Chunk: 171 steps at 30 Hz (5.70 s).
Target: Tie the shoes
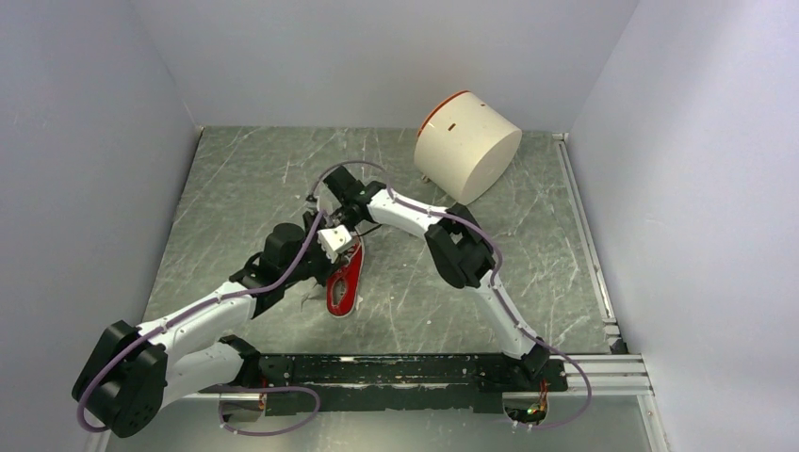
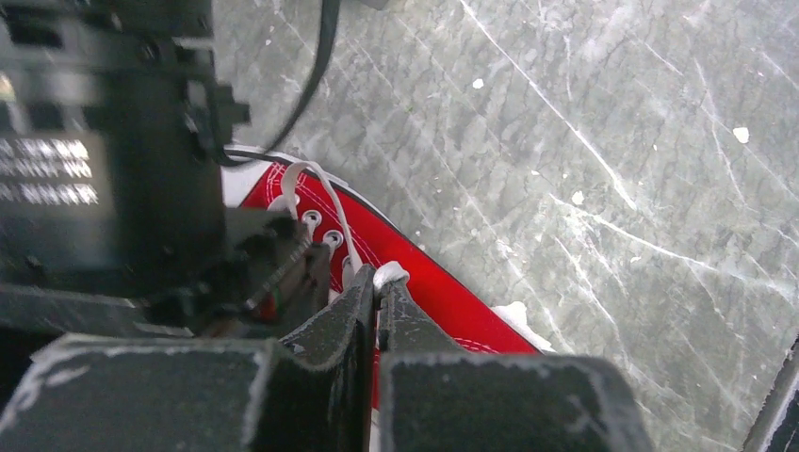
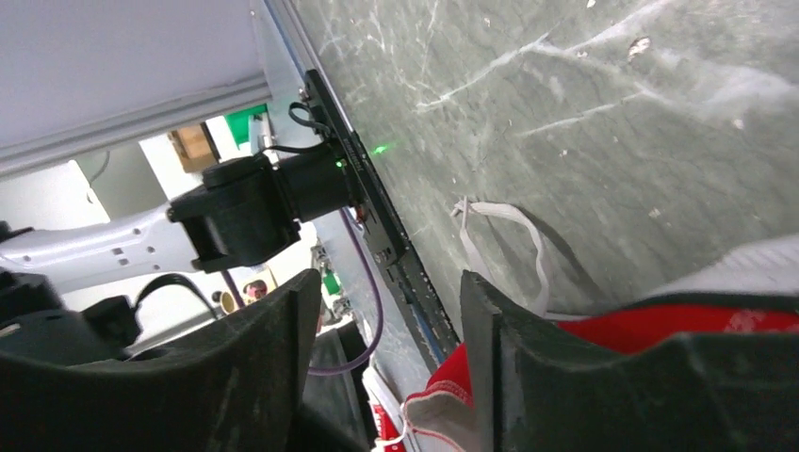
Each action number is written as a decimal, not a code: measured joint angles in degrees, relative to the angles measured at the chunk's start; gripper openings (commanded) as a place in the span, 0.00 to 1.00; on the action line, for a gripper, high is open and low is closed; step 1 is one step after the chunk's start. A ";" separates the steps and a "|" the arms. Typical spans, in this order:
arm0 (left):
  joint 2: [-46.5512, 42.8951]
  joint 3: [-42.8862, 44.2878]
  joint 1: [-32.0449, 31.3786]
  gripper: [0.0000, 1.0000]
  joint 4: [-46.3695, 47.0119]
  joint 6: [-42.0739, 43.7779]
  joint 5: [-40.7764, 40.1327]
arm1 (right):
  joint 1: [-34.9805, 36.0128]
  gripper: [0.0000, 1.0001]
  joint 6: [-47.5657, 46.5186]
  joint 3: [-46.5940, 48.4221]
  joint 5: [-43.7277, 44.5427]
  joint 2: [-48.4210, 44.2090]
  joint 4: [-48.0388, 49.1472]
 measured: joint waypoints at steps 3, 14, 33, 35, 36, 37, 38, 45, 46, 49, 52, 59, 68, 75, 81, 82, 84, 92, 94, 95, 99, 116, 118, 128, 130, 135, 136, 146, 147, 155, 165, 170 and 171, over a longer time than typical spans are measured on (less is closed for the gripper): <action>0.07 0.00 -0.02 0.05 -0.02 -0.09 0.15 | -1.60 0.63 1.27 -0.04 0.24 -1.44 -0.20; 2.27 1.16 0.00 0.05 -1.29 -3.43 2.12 | -15.15 0.65 -2.12 -31.06 20.92 -34.62 5.20; 18.69 15.32 3.72 0.05 -11.43 -1.53 7.04 | 11.23 0.58 -41.27 -78.01 46.99 -81.40 36.54; 20.04 16.13 4.11 0.05 -12.20 -1.55 7.52 | 14.88 0.58 -46.53 -77.24 47.21 -78.68 39.89; 20.61 16.41 4.24 0.05 -12.48 -1.57 7.69 | 17.09 0.58 -49.24 -76.52 47.60 -76.48 41.35; 21.22 16.81 4.39 0.05 -13.07 -1.64 8.00 | 19.04 0.57 -51.52 -75.80 48.04 -74.29 42.49; 21.73 17.18 4.46 0.05 -13.49 -1.68 8.28 | 21.18 0.57 -54.21 -74.73 48.41 -71.38 43.43; 23.54 18.36 4.96 0.05 -15.34 -1.64 8.92 | 29.27 0.54 -70.99 -64.28 51.39 -51.28 48.28; 23.74 18.47 5.07 0.05 -15.54 -1.66 8.98 | 29.53 0.54 -73.05 -62.62 51.78 -49.07 48.46; 24.33 19.12 5.38 0.05 -16.09 -1.66 9.33 | 30.23 0.54 -77.96 -58.16 52.85 -43.89 48.87; 24.52 19.63 5.51 0.05 -16.57 -1.70 9.55 | 31.15 0.55 -82.18 -55.89 54.47 -40.50 49.68; 24.61 19.85 5.55 0.05 -16.63 -2.36 9.90 | 31.95 0.59 -88.19 -55.36 59.84 -35.15 48.78; 24.61 19.85 5.60 0.05 -16.63 -2.56 9.94 | 31.95 0.63 -89.64 -47.63 68.74 -26.62 44.74; 24.63 19.85 5.60 0.05 -16.57 -2.86 9.99 | 31.91 0.63 -90.60 -43.21 74.14 -21.90 42.32; 24.63 19.85 5.62 0.05 -16.55 -2.99 10.19 | 31.80 0.62 -90.68 -42.40 75.82 -20.72 41.77; 24.63 19.85 5.62 0.05 -16.55 -3.02 10.32 | 31.74 0.62 -90.68 -42.18 76.19 -20.41 41.77; 24.63 19.85 5.62 0.05 -16.50 -3.06 10.47 | 31.63 0.59 -90.68 -41.53 76.83 -19.56 41.79; 24.63 19.85 5.62 0.05 -16.48 -3.50 11.02 | 29.92 0.06 -91.52 -39.63 78.07 -17.77 41.97; 24.63 19.85 5.62 0.05 -16.48 -3.48 11.04 | 29.18 0.00 -91.23 -39.23 77.75 -17.86 41.57; 24.63 19.85 5.62 0.05 -16.50 -3.48 11.02 | 28.81 0.00 -90.66 -39.23 77.24 -17.97 40.81; 24.63 19.85 5.62 0.05 -16.59 -3.43 11.02 | 28.20 0.00 -86.51 -39.21 73.90 -20.06 35.01; 24.63 19.85 6.45 0.05 -16.57 -3.52 11.23 | 27.65 0.00 -71.84 -50.58 50.40 -41.29 33.16; 24.63 19.85 6.54 0.05 -16.57 -3.72 11.34 | 26.77 0.00 -68.52 -53.20 47.58 -44.04 33.48; 22.77 19.85 7.52 0.05 -16.85 -4.55 12.39 | 17.40 0.00 -36.85 -65.64 47.74 -60.04 37.31; 21.99 19.85 7.74 0.05 -17.22 -4.63 12.44 | 16.41 0.00 -31.54 -68.04 49.70 -62.86 38.40; 20.70 19.82 8.15 0.05 -17.79 -5.38 12.41 | 14.56 0.00 -22.38 -72.37 53.33 -65.90 39.87; 20.68 19.80 8.28 0.05 -17.92 -5.57 12.39 | 13.86 0.00 -21.24 -72.59 53.29 -65.75 39.76; 19.06 19.61 11.32 0.05 -19.02 -6.69 12.33 | 5.09 0.00 -14.69 -72.54 43.93 -61.77 39.01; 18.71 19.50 11.67 0.05 -19.26 -6.86 12.31 | 3.96 0.00 -14.34 -72.22 42.66 -60.50 38.38; 17.62 17.35 13.09 0.05 -19.76 -8.15 12.22 | 0.92 0.00 -14.29 -66.88 37.97 -51.43 29.88; 17.11 16.06 13.49 0.05 -20.37 -8.98 12.22 | 0.28 0.33 -14.03 -64.94 43.82 -50.05 20.83; 17.07 16.06 13.53 0.05 -20.70 -8.96 12.24 | 0.17 0.69 -20.39 -65.94 44.15 -53.48 18.88; 17.07 16.06 13.53 0.05 -20.81 -8.96 12.24 | 0.15 0.71 -21.94 -66.69 43.65 -55.19 19.82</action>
